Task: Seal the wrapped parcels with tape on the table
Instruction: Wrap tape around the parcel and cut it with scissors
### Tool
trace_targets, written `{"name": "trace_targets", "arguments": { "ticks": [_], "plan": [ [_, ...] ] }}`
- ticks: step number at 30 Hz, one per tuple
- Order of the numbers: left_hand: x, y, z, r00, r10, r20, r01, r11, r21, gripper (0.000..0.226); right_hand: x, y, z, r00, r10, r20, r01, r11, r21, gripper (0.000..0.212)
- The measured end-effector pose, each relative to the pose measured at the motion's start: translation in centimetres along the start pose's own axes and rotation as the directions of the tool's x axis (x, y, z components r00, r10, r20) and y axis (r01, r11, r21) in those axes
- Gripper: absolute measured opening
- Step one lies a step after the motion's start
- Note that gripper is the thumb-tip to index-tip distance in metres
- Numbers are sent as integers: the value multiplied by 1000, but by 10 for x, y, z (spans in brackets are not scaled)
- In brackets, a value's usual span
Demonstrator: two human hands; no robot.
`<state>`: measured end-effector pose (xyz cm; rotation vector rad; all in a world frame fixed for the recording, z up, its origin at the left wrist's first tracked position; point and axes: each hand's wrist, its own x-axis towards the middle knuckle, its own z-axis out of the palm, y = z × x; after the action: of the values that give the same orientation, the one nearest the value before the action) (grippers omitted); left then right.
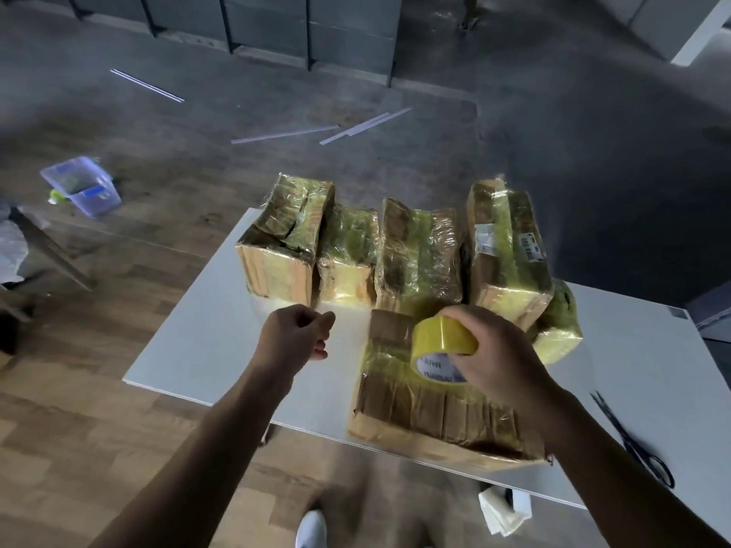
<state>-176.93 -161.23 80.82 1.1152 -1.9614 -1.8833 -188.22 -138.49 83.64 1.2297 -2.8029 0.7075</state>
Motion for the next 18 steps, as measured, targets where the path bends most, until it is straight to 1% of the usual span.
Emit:
{"name": "trace_targets", "arguments": {
  "ticks": [2,4,7,10,11,13,15,18],
  "plan": [
    [-2,-7,-3,999,-40,28,39,999,12,18,2,-5,-5,999,-21,45,24,997,-71,54],
    [-4,-16,-2,995,-93,34,94,995,-21,19,5,-12,-6,995,-32,92,48,985,-168,54],
    [-4,-29,-6,989,-144,26,146,988,-56,20,11,-18,0,985,-77,153,115,958,-263,56],
    [2,-37,-9,985,-175,14,175,981,-79,20,13,-23,12,977,-106,187,164,929,-331,55],
    [4,-39,-9,982,-188,16,189,978,-88,20,14,-26,15,976,-123,178,180,918,-354,55],
    [9,-42,-8,978,-209,23,210,973,-97,19,19,-32,15,978,-109,180,171,909,-380,53],
    [13,-46,-6,976,-214,27,216,971,-102,19,22,-37,14,976,-64,208,137,924,-356,51],
    [18,-52,-4,973,-227,32,229,967,-107,20,26,-38,15,974,-38,225,123,918,-377,49]
  ]
}}
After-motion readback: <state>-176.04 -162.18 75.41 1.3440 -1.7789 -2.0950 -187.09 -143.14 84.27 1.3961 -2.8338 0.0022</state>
